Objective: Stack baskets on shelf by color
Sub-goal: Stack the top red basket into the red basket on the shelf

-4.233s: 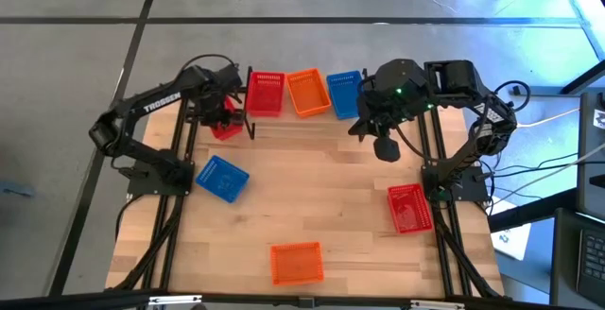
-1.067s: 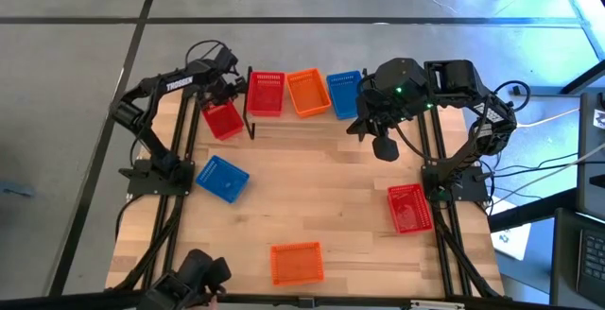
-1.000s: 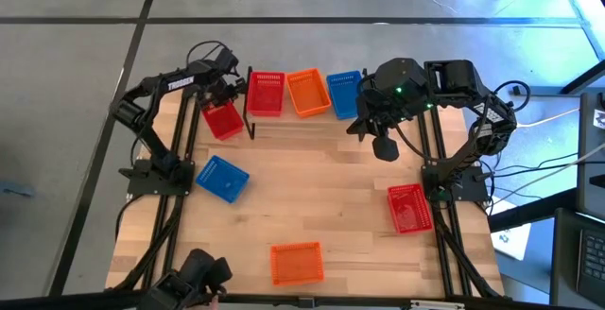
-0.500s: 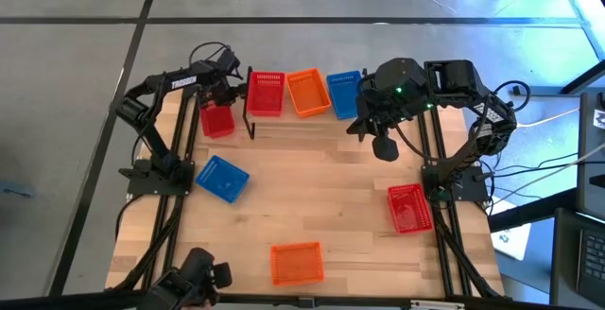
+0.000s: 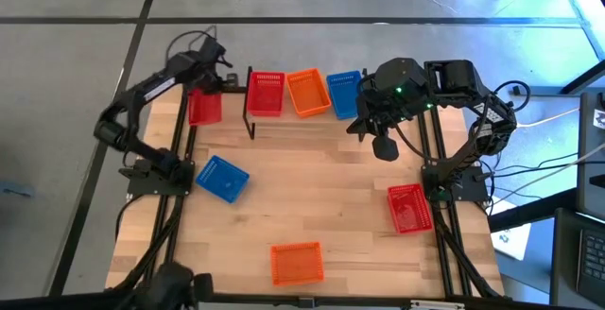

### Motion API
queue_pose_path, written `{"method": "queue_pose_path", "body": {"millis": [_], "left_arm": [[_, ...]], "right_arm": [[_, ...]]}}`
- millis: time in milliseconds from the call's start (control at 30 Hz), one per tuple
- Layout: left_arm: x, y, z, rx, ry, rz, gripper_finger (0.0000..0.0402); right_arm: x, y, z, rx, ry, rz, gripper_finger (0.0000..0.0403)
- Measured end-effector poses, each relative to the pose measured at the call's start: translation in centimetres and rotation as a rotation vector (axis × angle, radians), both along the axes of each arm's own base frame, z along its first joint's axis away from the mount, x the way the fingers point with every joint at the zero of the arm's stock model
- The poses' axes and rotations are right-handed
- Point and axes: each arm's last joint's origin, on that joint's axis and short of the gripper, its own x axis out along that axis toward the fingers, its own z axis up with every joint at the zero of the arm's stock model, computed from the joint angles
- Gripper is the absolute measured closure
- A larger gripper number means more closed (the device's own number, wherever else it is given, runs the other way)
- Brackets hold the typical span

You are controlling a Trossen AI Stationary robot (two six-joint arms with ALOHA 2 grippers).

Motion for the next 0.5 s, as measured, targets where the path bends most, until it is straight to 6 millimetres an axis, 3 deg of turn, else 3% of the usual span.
{"method": "queue_pose_path", "body": {"millis": [200, 500], "left_arm": [[-0.9, -3.6, 6.8, 0.134, -0.074, -0.036, 0.0401], [0.6, -7.7, 17.0, 0.368, -0.263, -0.187, 0.0401]], "right_arm": [[0.0, 0.0, 0.0, -0.006, -0.001, 0.006, 0.0402], [0.1, 0.0, 0.0, -0.018, -0.010, 0.014, 0.0402]]}}
